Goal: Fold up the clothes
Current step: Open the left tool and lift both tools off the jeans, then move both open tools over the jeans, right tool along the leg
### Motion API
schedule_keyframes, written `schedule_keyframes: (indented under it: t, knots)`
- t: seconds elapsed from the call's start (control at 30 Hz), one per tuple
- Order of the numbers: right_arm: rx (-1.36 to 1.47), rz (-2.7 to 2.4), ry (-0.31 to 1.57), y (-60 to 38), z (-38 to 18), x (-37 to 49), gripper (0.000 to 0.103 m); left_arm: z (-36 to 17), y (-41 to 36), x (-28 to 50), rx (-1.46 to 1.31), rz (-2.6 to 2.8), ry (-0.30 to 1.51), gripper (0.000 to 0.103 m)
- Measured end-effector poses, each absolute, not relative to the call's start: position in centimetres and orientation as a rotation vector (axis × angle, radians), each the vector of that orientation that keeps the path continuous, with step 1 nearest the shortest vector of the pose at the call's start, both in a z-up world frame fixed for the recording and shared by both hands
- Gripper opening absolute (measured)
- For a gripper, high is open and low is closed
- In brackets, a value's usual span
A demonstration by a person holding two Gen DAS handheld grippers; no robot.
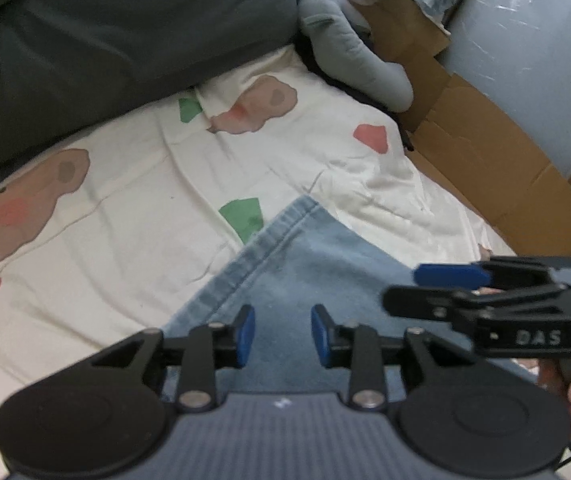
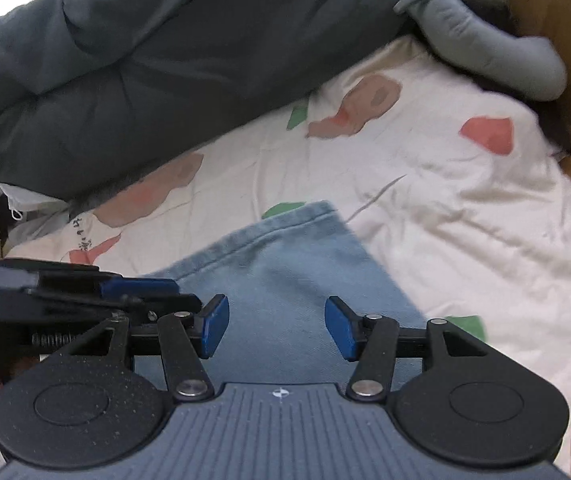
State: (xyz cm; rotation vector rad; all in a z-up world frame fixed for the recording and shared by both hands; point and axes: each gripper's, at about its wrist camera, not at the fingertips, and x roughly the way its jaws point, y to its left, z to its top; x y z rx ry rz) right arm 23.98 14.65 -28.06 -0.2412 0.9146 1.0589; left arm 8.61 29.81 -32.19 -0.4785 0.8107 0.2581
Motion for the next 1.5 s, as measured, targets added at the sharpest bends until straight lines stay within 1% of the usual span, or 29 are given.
schedule_keyframes:
  t: [0.27,0.4,0.43,0.47,0.5,0.53,0.57,0.63,0.73,0.8,0.9,1.1,1.27,1.5]
  knots:
    - [-0.281,1.077,0.861,12.1,-30.3,24.4,0.059,-32.5,30.1,10.1,-0.47,0.264,0.797,0.032]
    - [-0.31,1.078,0.849,11.8,-31.4,24.6,0.059,-32.5,29.1,11.5,-0.408,0.234,0.798,0.032]
    - [-0.319,1.078,0.844,11.7,-31.7,24.6,0.057,-32.8,28.9,11.8,-0.404,0.233,0.806,0.032]
    - [-0.327,1.079,0.839,11.6,-31.9,24.6,0.052,-33.2,28.7,12.2,-0.394,0.236,0.819,0.032]
    - [-0.338,1.071,0.83,11.4,-32.2,24.6,0.049,-33.6,28.5,12.5,-0.372,0.246,0.838,0.032]
    - [-0.35,1.063,0.821,11.1,-32.5,24.6,0.049,-34.1,28.3,12.9,-0.339,0.262,0.861,0.024]
    - [-0.362,1.055,0.812,10.9,-32.7,24.5,0.049,-34.7,28.0,13.1,-0.304,0.283,0.885,0.021]
    - [-0.359,1.053,0.827,10.0,-33.2,24.7,0.048,-35.2,27.8,13.1,-0.284,0.294,0.888,0.023]
    - [-0.401,1.059,0.838,8.3,-33.9,24.4,0.042,-35.2,27.5,13.3,-0.258,0.301,0.898,0.023]
    - [-0.419,1.059,0.853,7.0,-34.3,24.3,0.04,-35.2,27.4,13.5,-0.24,0.303,0.907,0.023]
    - [-0.421,1.045,0.888,5.2,-34.7,24.4,0.036,-35.3,27.4,13.6,-0.24,0.304,0.917,0.022]
    - [-0.448,0.999,0.93,1.8,-34.8,24.3,0.036,-34.9,26.9,14.2,-0.23,0.331,0.943,0.022]
    - [-0.453,0.93,0.947,-2.3,-34.6,23.9,0.036,-33.6,26.3,14.1,-0.237,0.306,0.947,0.021]
    - [-0.383,0.861,0.899,-9.1,-33.0,22.6,0.036,-32.2,24.6,15.1,-0.165,0.239,0.953,0.023]
